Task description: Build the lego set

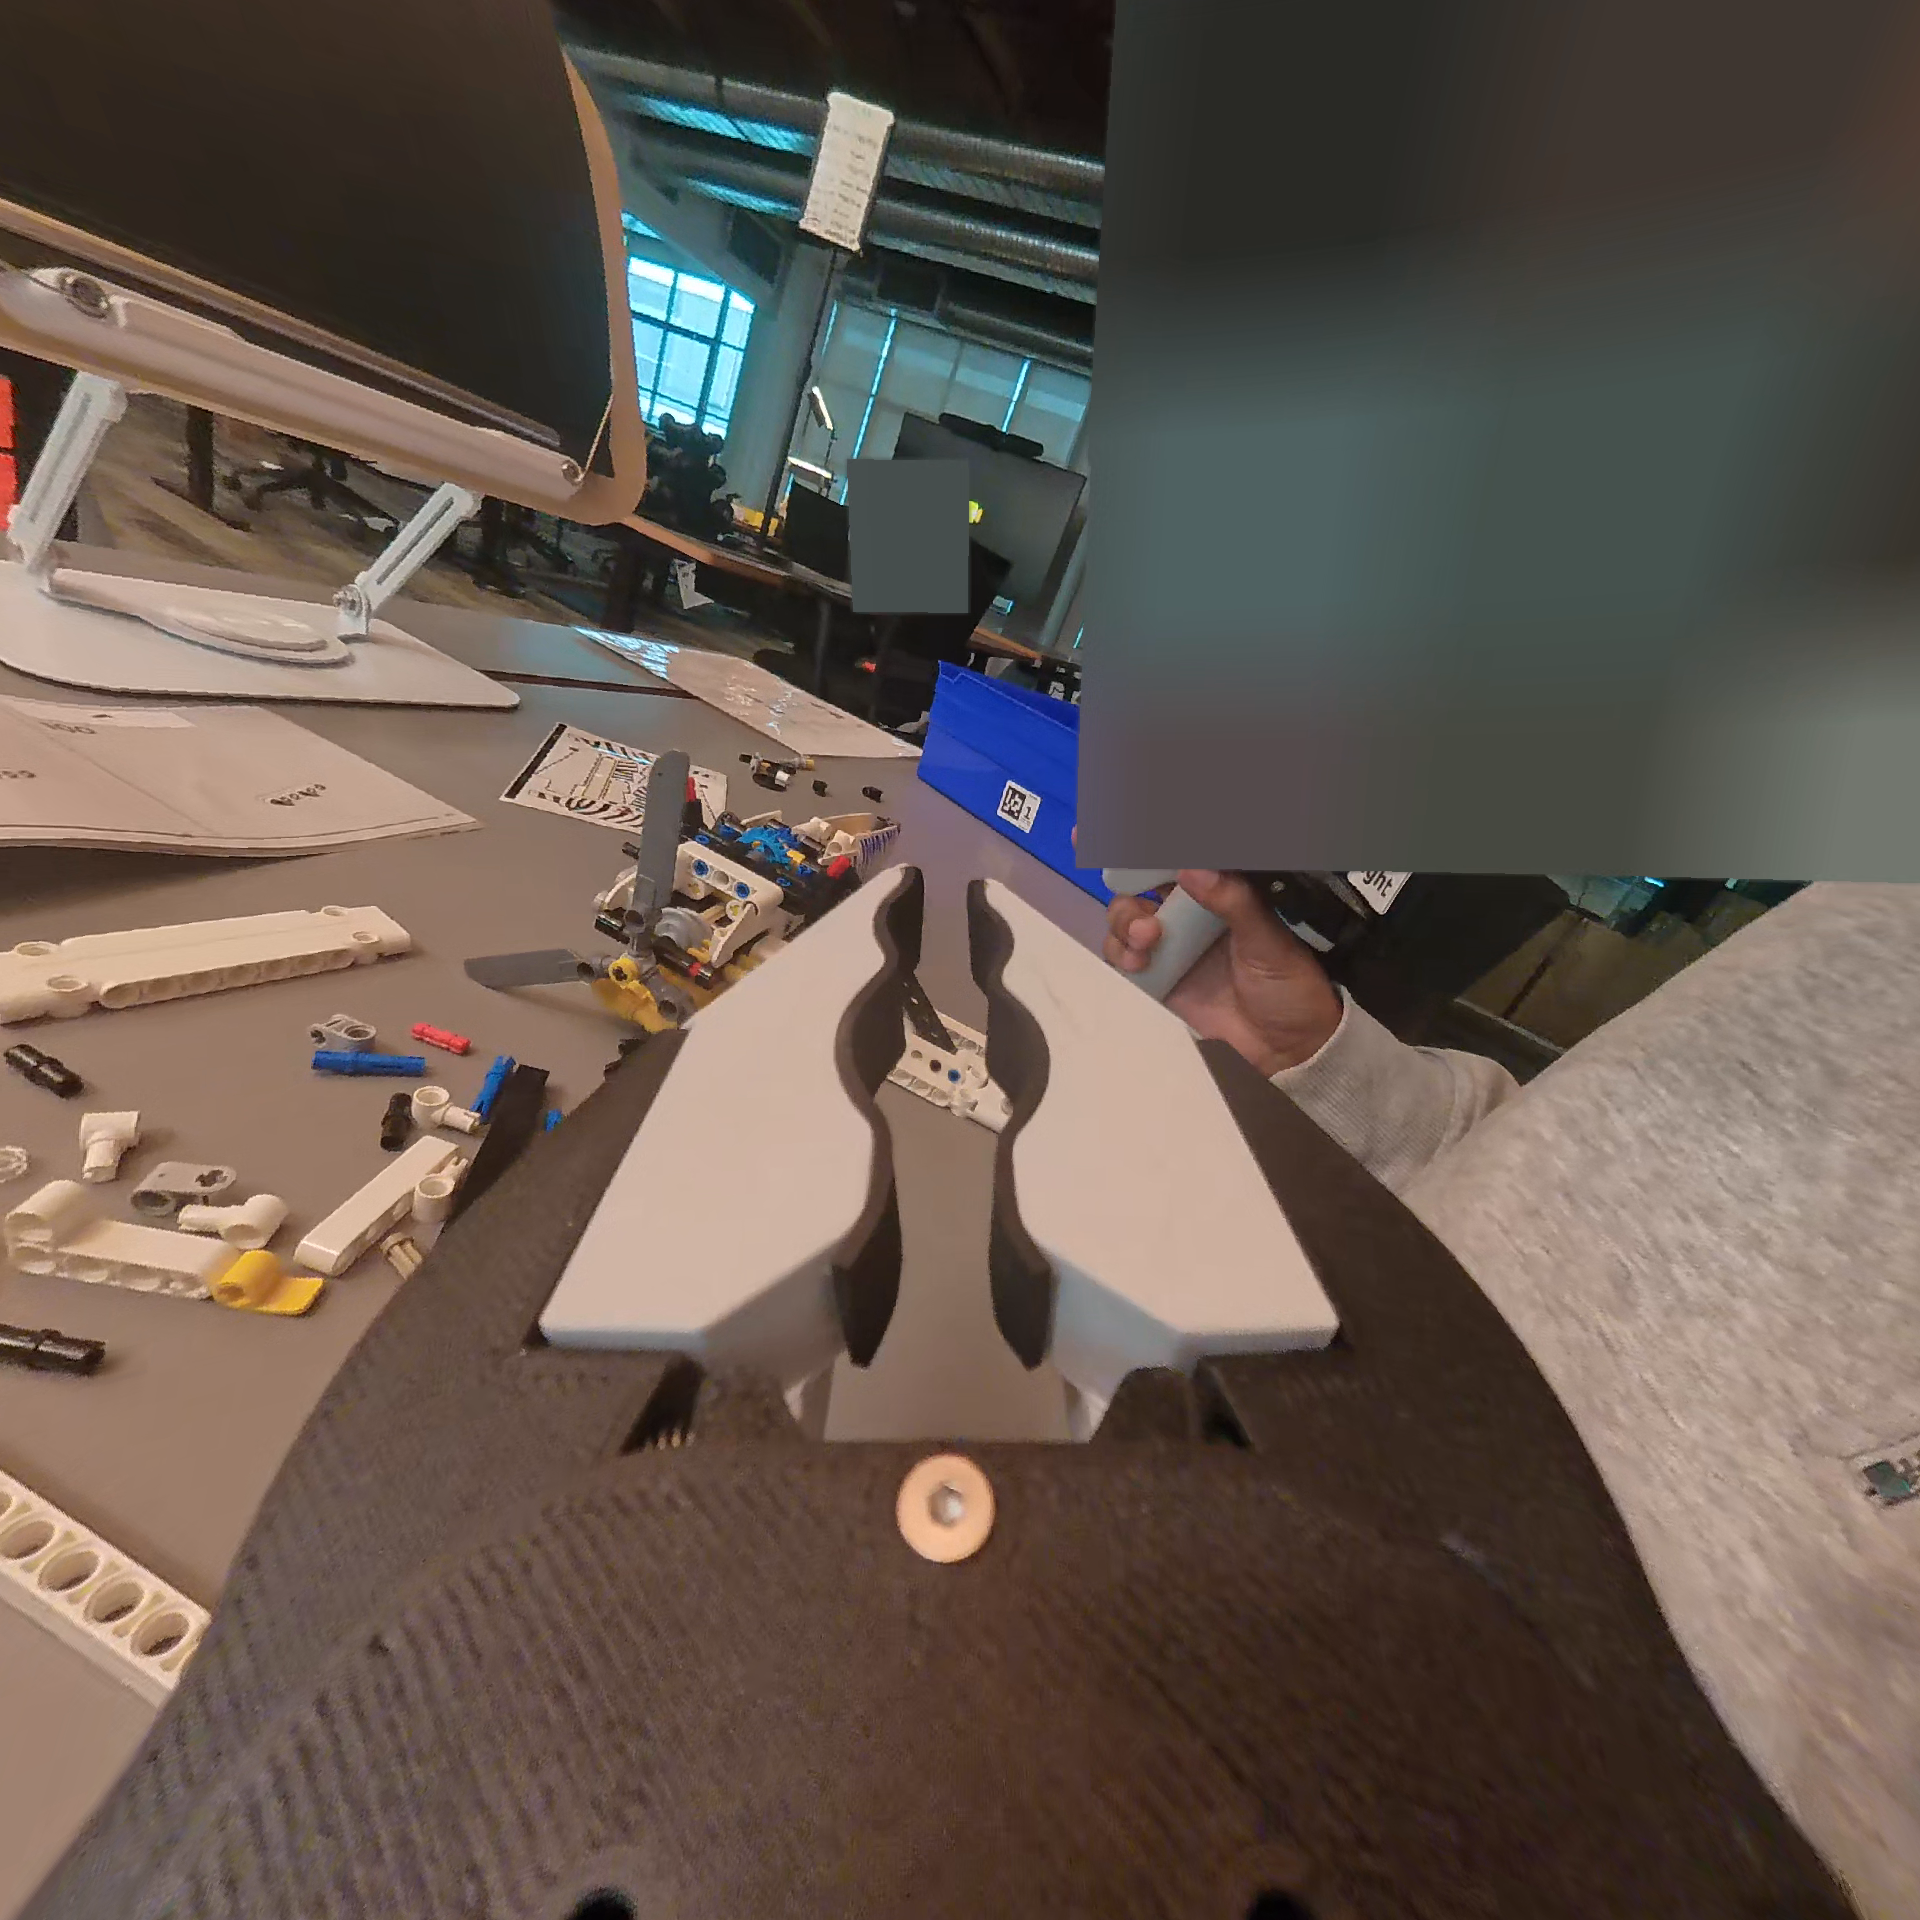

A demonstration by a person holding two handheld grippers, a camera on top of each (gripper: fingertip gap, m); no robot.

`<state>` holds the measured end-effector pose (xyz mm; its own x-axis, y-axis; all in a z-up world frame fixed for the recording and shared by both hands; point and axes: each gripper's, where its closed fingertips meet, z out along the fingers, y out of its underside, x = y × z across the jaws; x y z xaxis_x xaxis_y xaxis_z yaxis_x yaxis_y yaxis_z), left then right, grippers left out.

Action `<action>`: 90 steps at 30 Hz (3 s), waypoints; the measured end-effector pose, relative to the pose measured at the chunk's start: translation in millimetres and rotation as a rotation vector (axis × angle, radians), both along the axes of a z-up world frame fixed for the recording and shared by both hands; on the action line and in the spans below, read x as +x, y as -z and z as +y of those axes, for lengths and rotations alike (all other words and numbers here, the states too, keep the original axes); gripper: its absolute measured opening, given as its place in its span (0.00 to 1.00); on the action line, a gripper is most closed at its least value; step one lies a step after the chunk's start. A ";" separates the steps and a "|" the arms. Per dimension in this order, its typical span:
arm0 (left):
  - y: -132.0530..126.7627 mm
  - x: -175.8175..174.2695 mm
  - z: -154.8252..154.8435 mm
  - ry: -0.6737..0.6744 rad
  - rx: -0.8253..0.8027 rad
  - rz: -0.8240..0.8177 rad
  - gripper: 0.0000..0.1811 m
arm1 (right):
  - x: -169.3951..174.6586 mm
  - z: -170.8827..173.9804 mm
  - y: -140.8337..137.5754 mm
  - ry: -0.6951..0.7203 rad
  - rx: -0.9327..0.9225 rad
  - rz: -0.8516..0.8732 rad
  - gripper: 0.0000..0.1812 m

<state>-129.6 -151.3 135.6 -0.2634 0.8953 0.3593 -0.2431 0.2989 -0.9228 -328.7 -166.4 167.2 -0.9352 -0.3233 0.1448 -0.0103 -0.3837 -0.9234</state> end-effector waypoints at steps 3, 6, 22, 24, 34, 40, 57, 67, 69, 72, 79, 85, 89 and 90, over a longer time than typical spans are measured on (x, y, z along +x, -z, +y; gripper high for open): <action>-0.9 0.4 1.1 -0.011 -0.019 -0.006 0.02 | 6.8 -2.2 4.9 0.001 0.010 0.055 0.15; -0.9 0.7 1.3 -0.019 -0.027 -0.009 0.02 | 9.7 -0.3 5.2 -0.003 0.002 0.080 0.14; 1.5 -0.6 -0.3 -0.013 -0.006 -0.016 0.04 | 2.5 4.1 -0.1 -0.004 -0.014 0.010 0.12; 1.3 0.1 -0.9 -0.015 -0.002 -0.011 0.04 | 0.2 4.0 -0.9 -0.005 -0.013 -0.004 0.12; 1.6 0.7 -3.2 -0.011 0.019 0.000 0.04 | -22.6 3.9 -8.9 -0.048 -0.002 -0.225 0.11; 1.4 0.9 -3.7 -0.010 0.022 0.005 0.04 | -33.3 5.5 -12.3 -0.086 -0.011 -0.330 0.11; 0.8 1.5 -3.9 -0.018 0.015 0.007 0.04 | -36.5 3.8 -10.7 -0.080 0.000 -0.349 0.10; 1.0 3.3 -6.6 -0.040 0.019 0.008 0.06 | -38.6 -2.3 0.0 -0.046 0.063 -0.330 0.09; 1.1 4.0 -7.7 -0.051 0.016 0.005 0.06 | -38.7 -2.5 0.3 -0.046 0.068 -0.334 0.09; 1.8 5.9 -7.0 -0.078 0.002 -0.028 0.07 | -40.0 -3.9 1.8 -0.033 0.076 -0.321 0.08; 57.1 -7.3 20.8 0.000 0.049 -0.493 0.10 | 33.8 15.9 24.0 -0.252 0.334 -0.113 0.21; 97.8 -29.9 68.8 0.282 0.191 -0.721 0.13 | 114.9 63.4 56.8 -0.477 0.473 0.238 0.24; 110.9 -32.8 74.3 0.289 0.216 -0.770 0.13 | 138.4 73.4 100.2 -0.552 0.662 0.428 0.25; 110.8 -32.8 73.1 0.282 0.224 -0.763 0.13 | 140.1 72.7 105.7 -0.552 0.685 0.455 0.23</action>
